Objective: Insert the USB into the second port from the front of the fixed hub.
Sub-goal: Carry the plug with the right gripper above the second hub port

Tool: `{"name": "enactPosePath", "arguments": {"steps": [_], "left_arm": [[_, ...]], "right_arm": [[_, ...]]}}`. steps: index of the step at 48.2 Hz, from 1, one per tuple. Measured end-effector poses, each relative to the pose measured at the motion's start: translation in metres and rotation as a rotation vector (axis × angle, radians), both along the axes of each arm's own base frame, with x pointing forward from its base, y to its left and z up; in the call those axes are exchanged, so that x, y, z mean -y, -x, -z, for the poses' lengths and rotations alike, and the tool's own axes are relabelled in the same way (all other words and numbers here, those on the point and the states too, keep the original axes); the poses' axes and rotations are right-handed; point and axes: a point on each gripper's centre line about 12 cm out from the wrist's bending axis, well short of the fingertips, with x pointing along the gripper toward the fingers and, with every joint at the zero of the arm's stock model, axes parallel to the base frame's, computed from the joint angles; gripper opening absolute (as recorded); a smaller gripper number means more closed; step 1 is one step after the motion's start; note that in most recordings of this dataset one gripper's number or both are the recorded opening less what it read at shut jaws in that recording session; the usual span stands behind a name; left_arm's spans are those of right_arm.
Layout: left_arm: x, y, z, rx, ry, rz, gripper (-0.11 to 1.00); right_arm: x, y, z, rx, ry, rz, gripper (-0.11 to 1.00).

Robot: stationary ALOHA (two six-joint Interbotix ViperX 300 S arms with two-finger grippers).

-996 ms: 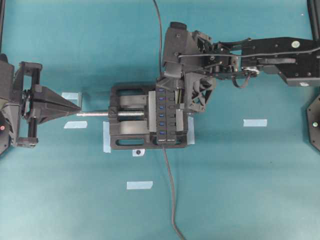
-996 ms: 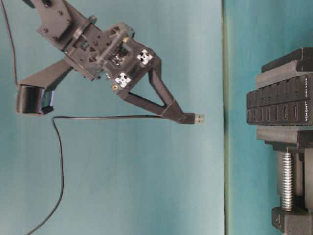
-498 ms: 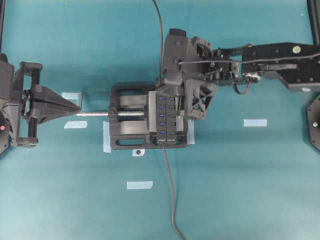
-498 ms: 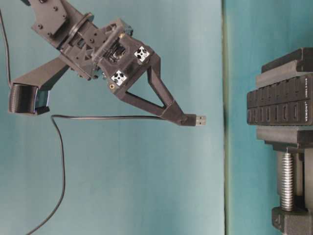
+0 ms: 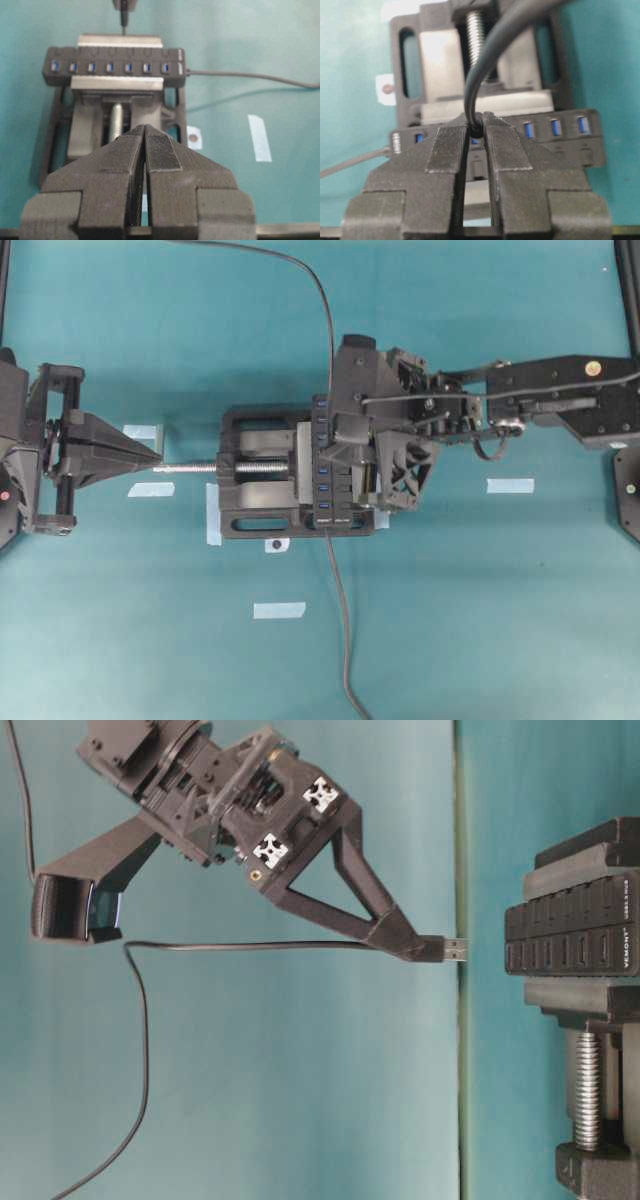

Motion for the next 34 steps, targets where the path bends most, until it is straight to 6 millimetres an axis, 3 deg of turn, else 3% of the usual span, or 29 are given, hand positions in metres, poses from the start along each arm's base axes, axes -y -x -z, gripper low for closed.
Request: {"name": "enactPosePath", "arguments": {"steps": [34], "left_arm": [[0.0, 0.0, 0.0, 0.0, 0.001, 0.0, 0.0]], "right_arm": [[-0.015, -0.009, 0.032, -0.04, -0.005, -0.035, 0.06]]}}
